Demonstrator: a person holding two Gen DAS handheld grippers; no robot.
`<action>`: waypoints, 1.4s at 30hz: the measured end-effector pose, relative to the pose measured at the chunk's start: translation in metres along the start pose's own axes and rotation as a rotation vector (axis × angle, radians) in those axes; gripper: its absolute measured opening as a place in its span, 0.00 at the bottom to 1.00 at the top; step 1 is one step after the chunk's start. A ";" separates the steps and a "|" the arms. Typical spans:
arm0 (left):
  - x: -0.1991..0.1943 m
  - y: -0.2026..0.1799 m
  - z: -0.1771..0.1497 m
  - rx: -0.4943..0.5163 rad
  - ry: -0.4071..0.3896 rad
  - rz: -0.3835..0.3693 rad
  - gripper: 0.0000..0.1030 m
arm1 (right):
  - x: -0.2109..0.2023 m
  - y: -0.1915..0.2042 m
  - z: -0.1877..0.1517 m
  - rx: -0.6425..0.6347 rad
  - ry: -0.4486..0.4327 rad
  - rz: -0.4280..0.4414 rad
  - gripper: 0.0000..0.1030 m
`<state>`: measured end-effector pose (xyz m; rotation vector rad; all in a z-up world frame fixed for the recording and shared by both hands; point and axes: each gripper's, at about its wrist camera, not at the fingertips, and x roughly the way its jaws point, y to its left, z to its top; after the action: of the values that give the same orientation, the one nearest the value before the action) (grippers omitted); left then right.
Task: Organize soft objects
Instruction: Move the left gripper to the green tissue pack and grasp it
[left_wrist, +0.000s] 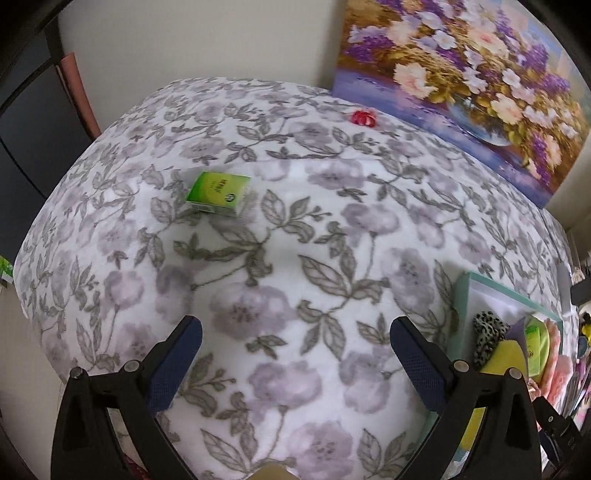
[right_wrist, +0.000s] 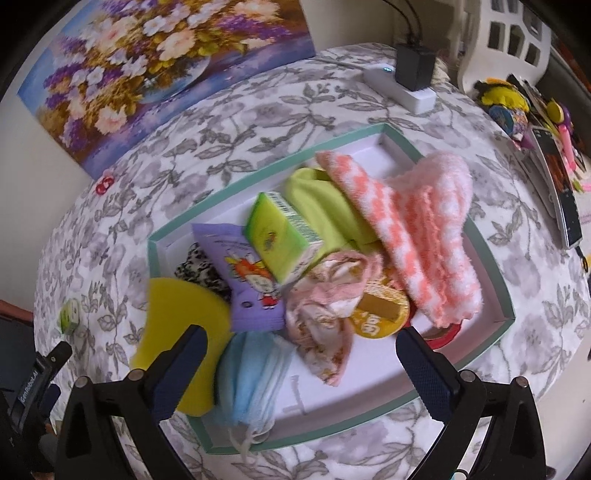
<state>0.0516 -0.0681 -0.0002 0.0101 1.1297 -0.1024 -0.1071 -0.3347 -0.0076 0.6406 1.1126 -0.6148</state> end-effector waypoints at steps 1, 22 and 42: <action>0.000 0.003 0.002 -0.004 -0.001 0.004 0.99 | -0.001 0.005 -0.001 -0.011 -0.002 -0.001 1.00; 0.012 0.092 0.023 -0.132 0.019 0.085 0.99 | -0.009 0.148 -0.046 -0.310 -0.030 0.029 1.00; 0.019 0.136 0.032 -0.192 0.002 0.106 0.99 | 0.010 0.213 -0.075 -0.434 -0.002 0.076 1.00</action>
<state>0.1008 0.0638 -0.0099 -0.1008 1.1348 0.1002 0.0054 -0.1384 -0.0068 0.3053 1.1671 -0.2928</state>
